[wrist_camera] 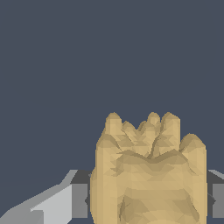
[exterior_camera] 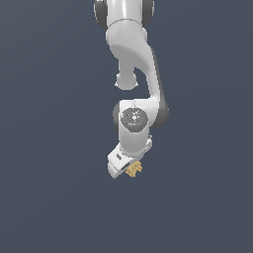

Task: Pick up the object and move it to a goal position.

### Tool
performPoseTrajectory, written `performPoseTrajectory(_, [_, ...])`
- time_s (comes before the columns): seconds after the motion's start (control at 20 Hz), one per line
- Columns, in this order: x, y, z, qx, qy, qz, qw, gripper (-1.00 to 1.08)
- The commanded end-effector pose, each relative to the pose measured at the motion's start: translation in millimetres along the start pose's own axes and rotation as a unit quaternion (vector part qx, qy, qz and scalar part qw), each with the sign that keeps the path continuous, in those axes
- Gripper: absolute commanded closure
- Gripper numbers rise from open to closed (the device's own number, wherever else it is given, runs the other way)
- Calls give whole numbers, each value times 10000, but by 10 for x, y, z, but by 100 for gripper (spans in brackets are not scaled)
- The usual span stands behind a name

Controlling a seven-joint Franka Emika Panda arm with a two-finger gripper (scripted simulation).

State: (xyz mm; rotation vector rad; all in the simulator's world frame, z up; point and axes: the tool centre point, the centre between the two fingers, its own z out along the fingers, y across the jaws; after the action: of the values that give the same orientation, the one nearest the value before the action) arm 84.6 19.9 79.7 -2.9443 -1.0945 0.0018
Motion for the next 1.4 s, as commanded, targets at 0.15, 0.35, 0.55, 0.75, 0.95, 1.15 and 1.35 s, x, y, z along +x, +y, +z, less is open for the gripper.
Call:
performPoseTrajectory(0.15, [-182, -98, -124, -5, 2, 2, 10000, 108])
performPoseTrajectory(0.35, [-368, -200, -246, -7, 0, 2, 10000, 108])
performPoseTrajectory(0.55, [-571, -311, -381, -7, 0, 2, 10000, 108])
performPoseTrajectory(0.75, [-791, -431, -529, -9, -1, 3, 10000, 108])
performPoseTrajectory(0.95, [-1017, -554, -683, -9, -1, 3, 10000, 108])
performPoseTrajectory(1.15, [-1209, -658, -818, -9, -1, 3, 10000, 108])
performPoseTrajectory(1.35, [-1360, -737, -927, -8, 1, 4, 10000, 108])
